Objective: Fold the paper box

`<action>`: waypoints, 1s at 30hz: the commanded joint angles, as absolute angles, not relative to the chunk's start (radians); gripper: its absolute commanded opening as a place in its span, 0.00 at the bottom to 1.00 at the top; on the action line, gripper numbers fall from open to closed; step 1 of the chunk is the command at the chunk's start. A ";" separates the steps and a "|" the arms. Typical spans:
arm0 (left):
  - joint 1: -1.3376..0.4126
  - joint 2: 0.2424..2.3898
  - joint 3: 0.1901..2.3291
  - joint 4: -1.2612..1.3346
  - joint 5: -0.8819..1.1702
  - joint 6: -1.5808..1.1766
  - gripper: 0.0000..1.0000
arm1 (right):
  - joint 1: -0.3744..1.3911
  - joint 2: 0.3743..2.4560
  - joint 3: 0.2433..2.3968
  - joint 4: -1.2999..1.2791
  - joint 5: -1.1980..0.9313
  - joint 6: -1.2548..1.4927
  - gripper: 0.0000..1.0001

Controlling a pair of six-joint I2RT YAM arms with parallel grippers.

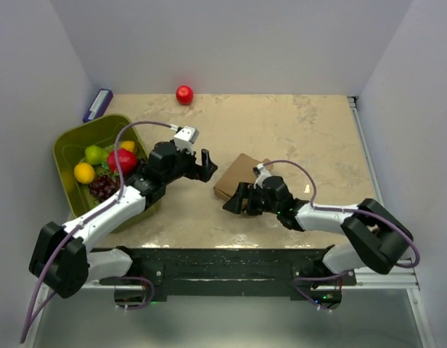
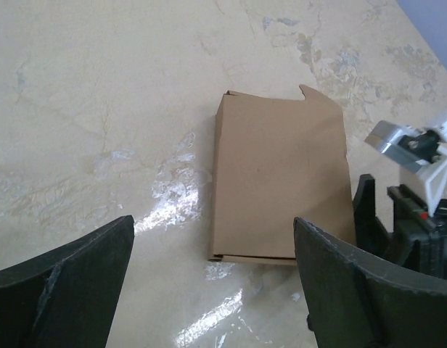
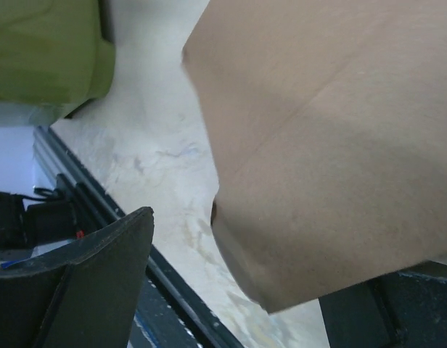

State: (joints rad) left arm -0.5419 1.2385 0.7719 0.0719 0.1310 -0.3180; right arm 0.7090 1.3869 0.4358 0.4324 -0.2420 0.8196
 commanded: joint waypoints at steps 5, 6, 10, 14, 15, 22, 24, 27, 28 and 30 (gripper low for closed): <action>-0.545 1.068 0.718 -0.043 0.023 -0.270 0.95 | 0.762 1.327 0.540 0.346 -0.176 0.803 0.90; -0.546 1.063 0.709 -0.049 0.017 -0.262 0.95 | 0.762 1.301 0.543 0.292 -0.173 0.781 0.90; -0.574 1.071 0.706 -0.048 0.003 -0.253 0.95 | 0.761 1.142 0.555 -0.031 -0.112 0.706 0.93; -0.633 1.109 0.721 -0.020 -0.024 -0.229 0.95 | 0.743 0.987 0.589 -0.207 0.079 0.637 0.99; -0.650 1.121 0.739 -0.015 -0.035 -0.209 0.95 | 0.721 0.950 0.597 -0.218 0.096 0.626 0.99; -0.686 1.336 0.859 0.033 0.021 -0.184 0.96 | 0.332 1.106 0.633 0.041 -0.231 0.502 0.99; -0.686 1.362 0.859 0.069 0.025 -0.189 0.96 | 0.301 1.261 0.705 0.112 -0.334 0.451 0.99; -0.686 1.356 0.862 0.057 -0.032 -0.216 0.96 | 0.249 1.415 0.823 0.147 -0.417 0.362 0.99; -0.686 1.347 0.853 0.060 -0.055 -0.219 0.96 | 0.221 1.498 0.845 0.181 -0.472 0.356 0.99; -0.675 1.312 0.819 0.071 -0.054 -0.222 0.97 | 0.201 1.569 0.908 0.218 -0.534 0.348 0.99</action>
State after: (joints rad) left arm -0.6868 1.3708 0.8185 -0.0013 -0.0154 -0.2169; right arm 0.2466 1.4597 0.7845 0.0757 -0.3340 0.4446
